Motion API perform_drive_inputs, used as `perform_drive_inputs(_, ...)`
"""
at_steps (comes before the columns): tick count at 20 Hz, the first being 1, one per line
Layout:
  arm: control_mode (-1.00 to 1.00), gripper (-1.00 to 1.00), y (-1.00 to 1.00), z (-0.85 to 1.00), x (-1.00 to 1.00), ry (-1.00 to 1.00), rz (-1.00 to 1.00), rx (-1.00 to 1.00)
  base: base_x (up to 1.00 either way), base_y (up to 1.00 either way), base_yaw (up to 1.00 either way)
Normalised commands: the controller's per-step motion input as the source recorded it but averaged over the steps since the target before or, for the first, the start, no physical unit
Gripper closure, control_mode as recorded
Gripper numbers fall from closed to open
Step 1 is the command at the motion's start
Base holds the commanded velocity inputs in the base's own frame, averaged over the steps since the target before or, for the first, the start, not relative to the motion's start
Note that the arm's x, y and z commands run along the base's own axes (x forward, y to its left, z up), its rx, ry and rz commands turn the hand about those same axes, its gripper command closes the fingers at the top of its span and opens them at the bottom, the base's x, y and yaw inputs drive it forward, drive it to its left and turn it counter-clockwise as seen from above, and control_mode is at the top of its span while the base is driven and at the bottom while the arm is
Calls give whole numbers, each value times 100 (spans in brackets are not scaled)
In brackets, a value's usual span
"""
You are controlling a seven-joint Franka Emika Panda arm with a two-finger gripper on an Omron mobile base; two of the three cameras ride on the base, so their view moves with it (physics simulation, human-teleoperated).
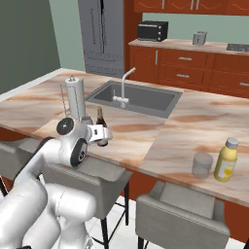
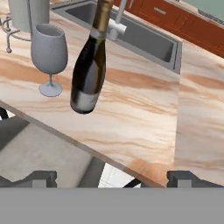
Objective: There is a wine glass and glass cup on the dining counter. Place the wine bottle next to the wine glass and the juice bottle next to the glass cup.
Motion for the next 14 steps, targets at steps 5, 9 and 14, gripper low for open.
perform_drive_inputs(5, -100, -100, 0, 15, -64, -11, -22, 0, 0, 0, 0)
perform_drive_inputs(9, -100, -100, 0, 16, -58, -8, -20, 2, 0, 0, 0)
perform_drive_inputs(14, -100, -100, 0, 16, -54, 0, -19, 16, 0, 0, 0)
